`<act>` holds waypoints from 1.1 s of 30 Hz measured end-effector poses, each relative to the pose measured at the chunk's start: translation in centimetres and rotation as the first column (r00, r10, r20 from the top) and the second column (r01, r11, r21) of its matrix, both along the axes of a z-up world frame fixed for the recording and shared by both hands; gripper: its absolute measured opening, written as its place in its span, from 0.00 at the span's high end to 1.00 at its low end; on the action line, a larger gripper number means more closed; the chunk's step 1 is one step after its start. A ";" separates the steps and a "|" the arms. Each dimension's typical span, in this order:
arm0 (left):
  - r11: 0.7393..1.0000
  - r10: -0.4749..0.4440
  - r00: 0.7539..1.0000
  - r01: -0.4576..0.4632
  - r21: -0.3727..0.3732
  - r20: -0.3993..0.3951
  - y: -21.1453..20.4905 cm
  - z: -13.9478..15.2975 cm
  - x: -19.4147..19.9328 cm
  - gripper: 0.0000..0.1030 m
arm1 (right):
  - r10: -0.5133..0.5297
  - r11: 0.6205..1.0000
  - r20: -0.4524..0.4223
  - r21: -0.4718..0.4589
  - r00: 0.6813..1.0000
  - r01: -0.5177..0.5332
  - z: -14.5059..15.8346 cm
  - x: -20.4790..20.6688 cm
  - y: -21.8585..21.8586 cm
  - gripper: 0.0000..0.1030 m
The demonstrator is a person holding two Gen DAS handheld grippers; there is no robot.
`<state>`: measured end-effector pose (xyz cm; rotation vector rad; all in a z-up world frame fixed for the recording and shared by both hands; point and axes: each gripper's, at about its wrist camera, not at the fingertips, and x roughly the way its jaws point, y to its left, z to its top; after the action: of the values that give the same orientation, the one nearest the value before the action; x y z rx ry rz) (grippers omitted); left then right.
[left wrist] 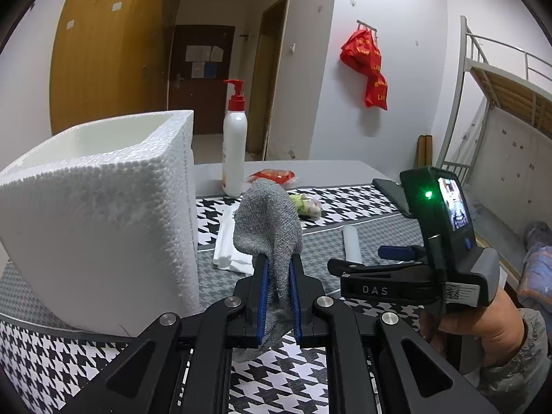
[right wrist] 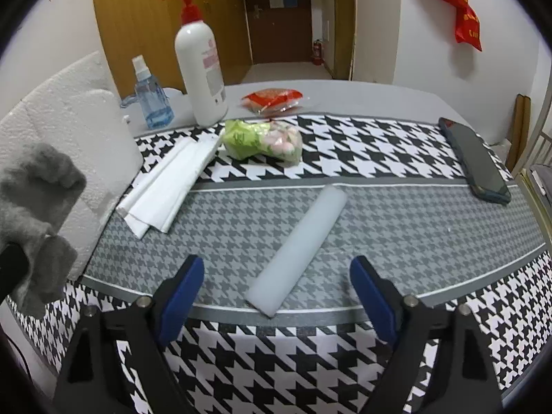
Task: Organize soft objects
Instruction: 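Grasp the white foam roll with the right tool while the left tool holds the sock, then lift the white foam roll off the table with the right tool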
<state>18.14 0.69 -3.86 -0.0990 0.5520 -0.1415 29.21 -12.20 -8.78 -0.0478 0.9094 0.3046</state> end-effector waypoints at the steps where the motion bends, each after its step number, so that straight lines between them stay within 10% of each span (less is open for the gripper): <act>1: 1.000 0.000 1.000 0.000 -0.002 0.001 0.1 0.0 0.0 0.88 | -0.008 1.000 -0.007 -0.004 1.000 0.008 -0.2 0.1 -0.1 0.16; 10: 1.000 -0.004 1.000 0.004 -0.015 0.001 0.5 -0.1 -0.3 0.88 | -0.029 0.999 -0.019 -0.046 0.999 0.028 -0.7 0.4 0.6 0.31; 19: 1.000 0.005 1.000 -0.005 -0.016 0.016 1.1 0.1 -0.9 0.88 | -0.012 1.000 -0.035 0.002 0.999 0.012 -0.4 0.4 -0.4 0.68; 33: 1.000 0.020 0.999 -0.019 -0.014 0.048 1.4 1.1 -2.4 0.88 | 0.033 0.998 0.057 0.053 0.998 -0.036 2.7 -2.3 -1.5 0.75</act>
<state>15.79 2.13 -2.79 -0.1143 0.5018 -0.1286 26.93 -13.68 -6.08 -0.0224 0.8455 0.3578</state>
